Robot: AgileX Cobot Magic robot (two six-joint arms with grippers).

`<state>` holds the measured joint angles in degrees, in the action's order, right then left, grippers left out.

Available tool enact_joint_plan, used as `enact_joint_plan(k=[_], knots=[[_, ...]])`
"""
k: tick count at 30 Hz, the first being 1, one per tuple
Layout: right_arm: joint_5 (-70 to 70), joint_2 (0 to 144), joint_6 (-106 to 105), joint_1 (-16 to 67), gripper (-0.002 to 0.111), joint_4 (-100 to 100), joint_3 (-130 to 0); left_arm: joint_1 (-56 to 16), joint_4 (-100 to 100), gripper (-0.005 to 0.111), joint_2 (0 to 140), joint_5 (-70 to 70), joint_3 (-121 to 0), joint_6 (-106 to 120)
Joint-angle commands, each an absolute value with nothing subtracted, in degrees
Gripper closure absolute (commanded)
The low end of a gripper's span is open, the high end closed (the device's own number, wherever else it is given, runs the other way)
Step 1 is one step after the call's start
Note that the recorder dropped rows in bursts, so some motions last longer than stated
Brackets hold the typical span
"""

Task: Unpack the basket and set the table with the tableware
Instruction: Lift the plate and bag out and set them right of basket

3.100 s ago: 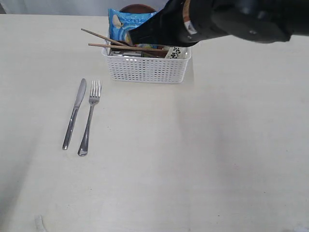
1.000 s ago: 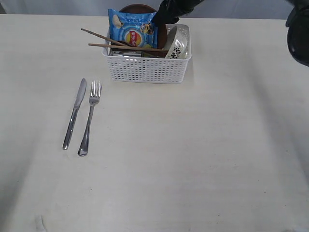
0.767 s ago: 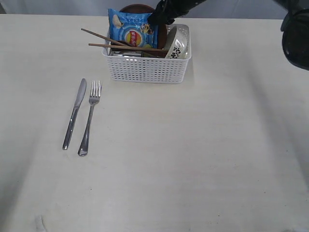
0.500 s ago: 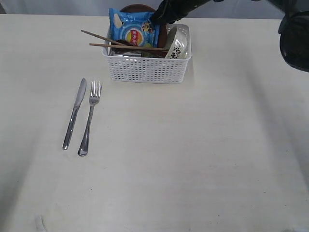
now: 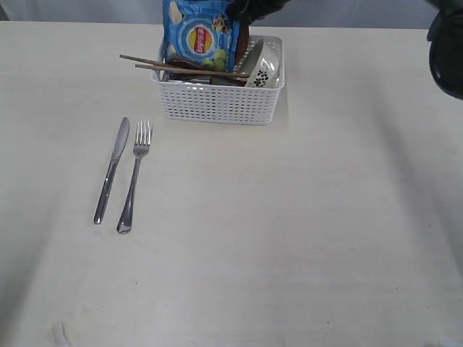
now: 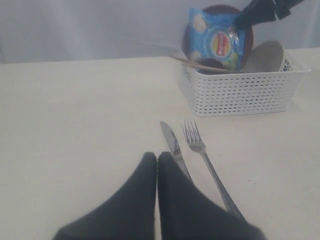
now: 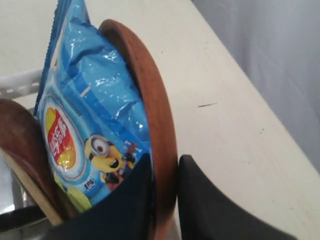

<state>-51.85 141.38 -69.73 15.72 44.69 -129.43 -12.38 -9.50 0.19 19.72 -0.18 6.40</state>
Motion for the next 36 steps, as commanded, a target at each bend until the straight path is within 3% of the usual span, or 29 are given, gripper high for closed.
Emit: enact_joint_plan(k=[1,9,19,26,36], knots=[[-49.8,137.5,-70.0,15.4,0.109,46.3,-129.9,-12.7,-9.4,0.107,0.0,19.6,0.0,6.3],[-48.0,132.2,-66.5,14.8,0.109,43.7,-129.9,-12.7,-9.4,0.107,0.0,19.6,0.0,6.3],[-53.8,125.7,-34.9,4.9,0.109,27.7,-129.9,-12.7,-9.4,0.107,0.0,19.6,0.0,6.3],[-68.2,128.9,-11.7,-5.8,0.109,28.0,-129.9,-12.7,-9.4,0.107,0.0,19.6,0.0,6.2],[-70.0,136.4,-10.1,-8.3,0.109,28.5,-128.7,-12.7,-9.4,0.107,0.0,19.6,0.0,6.2]])
